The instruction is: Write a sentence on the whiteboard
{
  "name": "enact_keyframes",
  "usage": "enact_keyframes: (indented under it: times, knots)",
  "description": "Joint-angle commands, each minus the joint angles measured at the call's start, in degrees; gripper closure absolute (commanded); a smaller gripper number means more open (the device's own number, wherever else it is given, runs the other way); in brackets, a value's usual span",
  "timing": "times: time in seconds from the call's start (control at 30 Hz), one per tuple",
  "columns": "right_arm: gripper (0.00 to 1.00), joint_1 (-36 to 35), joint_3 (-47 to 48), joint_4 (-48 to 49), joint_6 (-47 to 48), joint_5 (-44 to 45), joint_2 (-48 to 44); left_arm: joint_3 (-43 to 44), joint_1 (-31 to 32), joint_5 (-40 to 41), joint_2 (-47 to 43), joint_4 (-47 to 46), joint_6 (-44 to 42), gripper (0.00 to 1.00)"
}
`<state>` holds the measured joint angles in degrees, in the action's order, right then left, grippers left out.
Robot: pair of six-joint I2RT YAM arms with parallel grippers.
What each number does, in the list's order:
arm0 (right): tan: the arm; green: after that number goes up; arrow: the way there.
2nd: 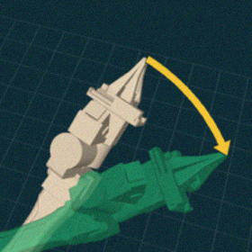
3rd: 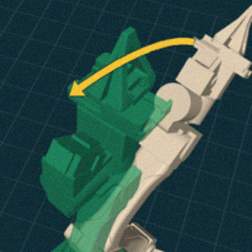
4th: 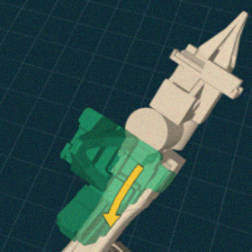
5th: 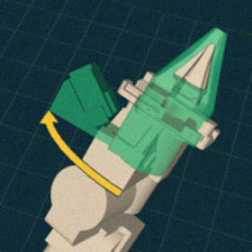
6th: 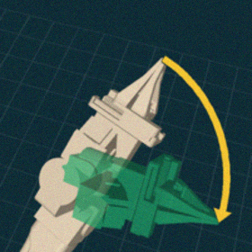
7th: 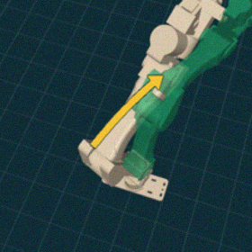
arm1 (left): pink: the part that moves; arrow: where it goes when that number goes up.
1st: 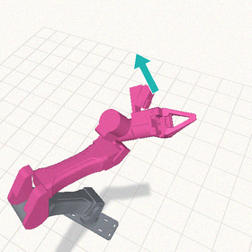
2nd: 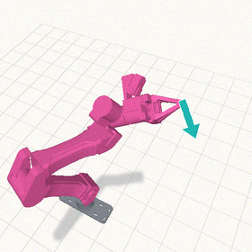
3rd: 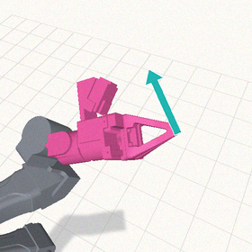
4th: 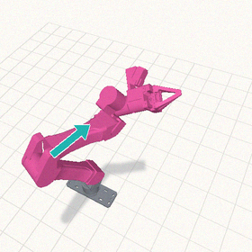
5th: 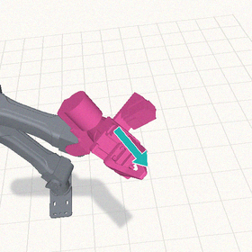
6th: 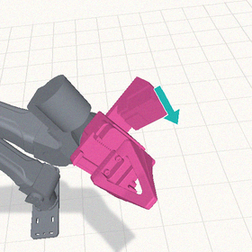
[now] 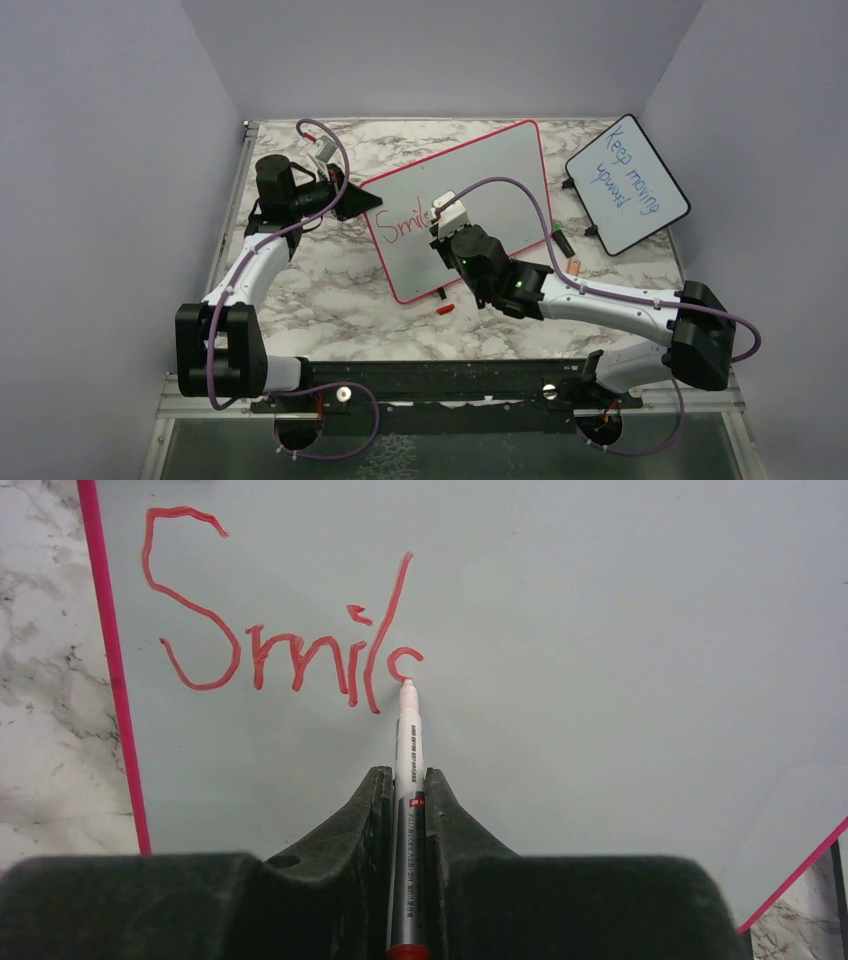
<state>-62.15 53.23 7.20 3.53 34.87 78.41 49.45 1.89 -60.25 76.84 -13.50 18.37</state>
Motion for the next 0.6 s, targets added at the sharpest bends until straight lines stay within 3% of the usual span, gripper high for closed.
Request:
enact_keyframes:
  times: [0.0, 0.57]
  knots:
    - [0.99, 0.3, -1.1, -1.6, 0.1, 4.4, -0.9, -0.8, 1.2, 4.7, 1.6, 4.1, -6.3, 1.00]
    - [0.99, 0.4, -1.3, -3.9, -3.3, -3.2, -1.5, -0.8, 1.2, 4.8, 1.6, 4.1, -6.2, 1.00]
